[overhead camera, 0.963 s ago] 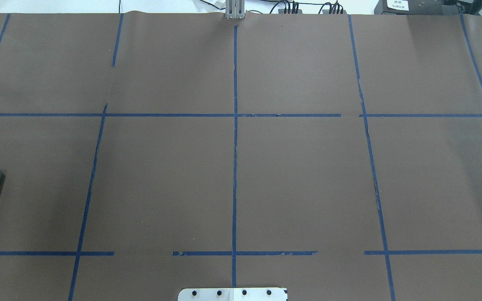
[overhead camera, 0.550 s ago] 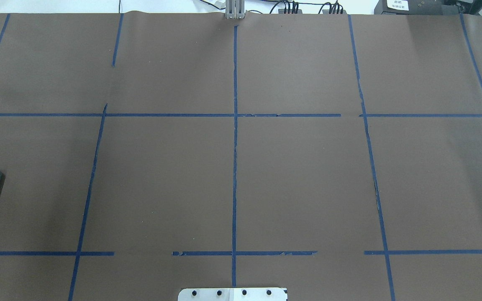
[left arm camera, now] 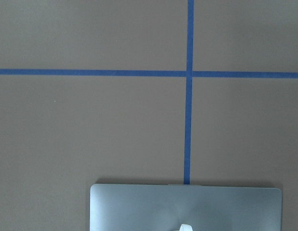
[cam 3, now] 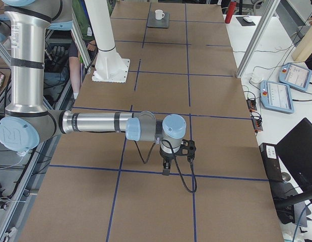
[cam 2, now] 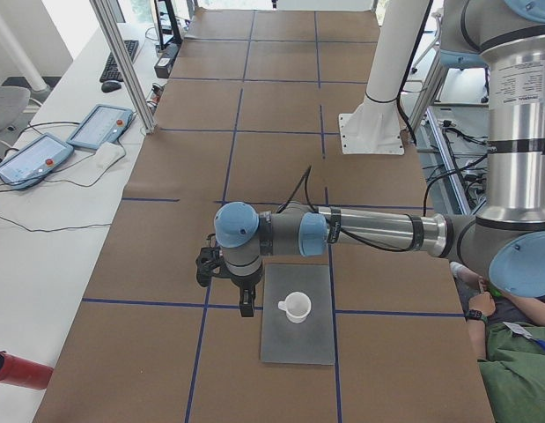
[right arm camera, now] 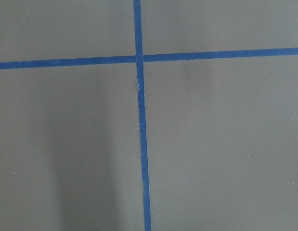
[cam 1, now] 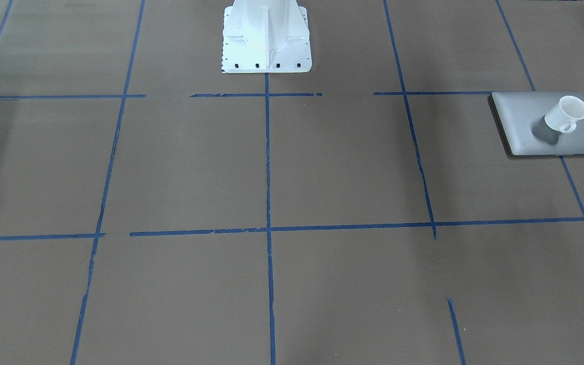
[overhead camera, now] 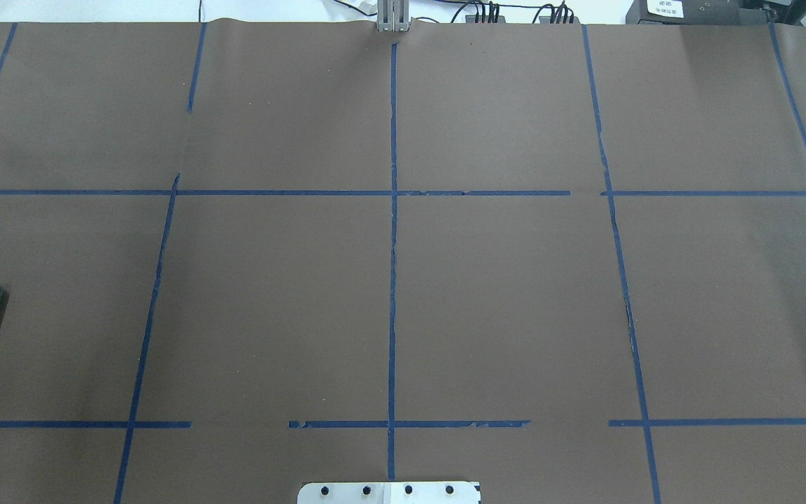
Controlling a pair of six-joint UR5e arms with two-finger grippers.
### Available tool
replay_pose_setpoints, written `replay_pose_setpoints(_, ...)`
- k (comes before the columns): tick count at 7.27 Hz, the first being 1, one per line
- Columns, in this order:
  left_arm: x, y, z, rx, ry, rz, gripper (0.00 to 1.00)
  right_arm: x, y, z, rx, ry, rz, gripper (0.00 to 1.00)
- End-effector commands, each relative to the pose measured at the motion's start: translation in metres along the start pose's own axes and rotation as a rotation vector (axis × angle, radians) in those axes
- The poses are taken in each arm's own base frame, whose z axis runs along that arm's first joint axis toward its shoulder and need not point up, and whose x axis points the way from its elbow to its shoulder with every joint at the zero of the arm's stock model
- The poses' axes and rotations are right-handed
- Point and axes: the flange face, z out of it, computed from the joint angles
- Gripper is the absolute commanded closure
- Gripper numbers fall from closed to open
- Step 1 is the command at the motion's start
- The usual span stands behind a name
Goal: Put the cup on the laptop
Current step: 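Lower the mug onto the laptop lid and open the left gripper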
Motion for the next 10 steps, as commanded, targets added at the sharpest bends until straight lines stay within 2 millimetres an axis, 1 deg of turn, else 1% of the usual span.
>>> replay_pose_setpoints(1,0.004,0.006,0.002,-0.008,0.070,-0.006,0.00,0.000,0.000,0.000,0.000,0.000,0.000,0.00)
replay_pose_setpoints(2,-0.001,0.006,0.008,-0.018,0.065,-0.011,0.00,0.000,0.000,0.000,0.000,0.000,0.000,0.00)
replay_pose_setpoints(3,-0.003,0.005,0.010,-0.006,0.059,0.010,0.00,0.000,0.000,0.000,0.000,0.000,0.000,0.00)
replay_pose_setpoints(4,-0.013,0.006,0.020,-0.021,0.060,0.021,0.00,0.000,0.000,0.000,0.000,0.000,0.000,0.00)
replay_pose_setpoints(5,-0.016,0.005,0.023,-0.025,0.060,0.032,0.00,0.000,0.000,0.000,0.000,0.000,0.000,0.00)
replay_pose_setpoints(10,-0.014,0.004,0.021,-0.009,0.059,0.044,0.00,0.000,0.000,0.000,0.000,0.000,0.000,0.00)
